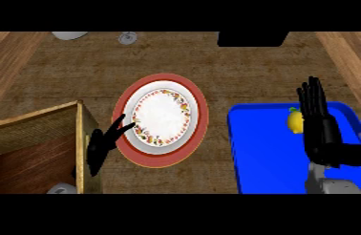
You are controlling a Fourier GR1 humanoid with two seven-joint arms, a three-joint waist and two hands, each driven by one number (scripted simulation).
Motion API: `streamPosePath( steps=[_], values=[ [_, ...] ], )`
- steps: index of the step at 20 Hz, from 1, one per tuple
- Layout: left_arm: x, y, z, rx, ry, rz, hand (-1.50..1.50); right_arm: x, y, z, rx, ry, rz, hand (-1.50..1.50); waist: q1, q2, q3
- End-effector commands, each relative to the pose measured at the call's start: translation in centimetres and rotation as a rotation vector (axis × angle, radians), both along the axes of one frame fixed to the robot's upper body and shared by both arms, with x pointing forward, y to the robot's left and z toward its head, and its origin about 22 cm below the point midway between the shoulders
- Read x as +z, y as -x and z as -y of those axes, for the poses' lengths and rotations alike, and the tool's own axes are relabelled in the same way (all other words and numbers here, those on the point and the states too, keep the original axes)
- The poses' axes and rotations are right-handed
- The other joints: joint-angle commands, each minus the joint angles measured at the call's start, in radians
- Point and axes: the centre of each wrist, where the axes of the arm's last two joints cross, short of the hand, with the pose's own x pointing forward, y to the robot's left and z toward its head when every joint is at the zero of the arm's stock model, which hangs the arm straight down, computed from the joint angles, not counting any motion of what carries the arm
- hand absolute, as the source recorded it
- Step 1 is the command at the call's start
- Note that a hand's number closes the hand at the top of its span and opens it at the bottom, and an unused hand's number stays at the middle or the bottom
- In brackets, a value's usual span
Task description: Pick the lemon from the tray and place it in the plate
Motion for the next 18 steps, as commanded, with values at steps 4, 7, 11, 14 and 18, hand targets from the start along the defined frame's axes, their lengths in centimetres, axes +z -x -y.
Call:
streamPosePath(
  steps=[4, 7, 11, 14, 18],
  values=[
    [4.3, -2.0, -3.6, 0.079, -0.011, 0.316, 0.00, 2.6, -5.4, 1.1, -0.293, -0.054, -0.097, 1.50, 0.051, 0.070, -0.013],
    [5.5, -3.1, -2.9, 0.079, 0.008, 0.327, 0.00, -0.4, -1.5, 8.9, -0.396, 0.525, -0.264, 1.50, 0.048, 0.112, -0.059],
    [4.8, -2.7, -3.3, 0.126, 0.068, 0.392, 0.00, -1.4, -5.6, 3.0, -0.812, 0.289, -0.074, -1.50, 0.059, 0.082, -0.013],
    [4.9, -2.7, -4.6, 0.130, 0.070, 0.409, 0.00, -3.7, -7.0, -0.7, -0.809, 0.413, -0.034, -1.50, 0.043, 0.078, -0.012],
    [3.9, -1.3, -6.7, 0.181, 0.059, 0.403, 0.00, -5.3, -6.7, -3.1, -0.860, 0.497, -0.046, -1.50, 0.016, 0.067, -0.014]
  ],
)
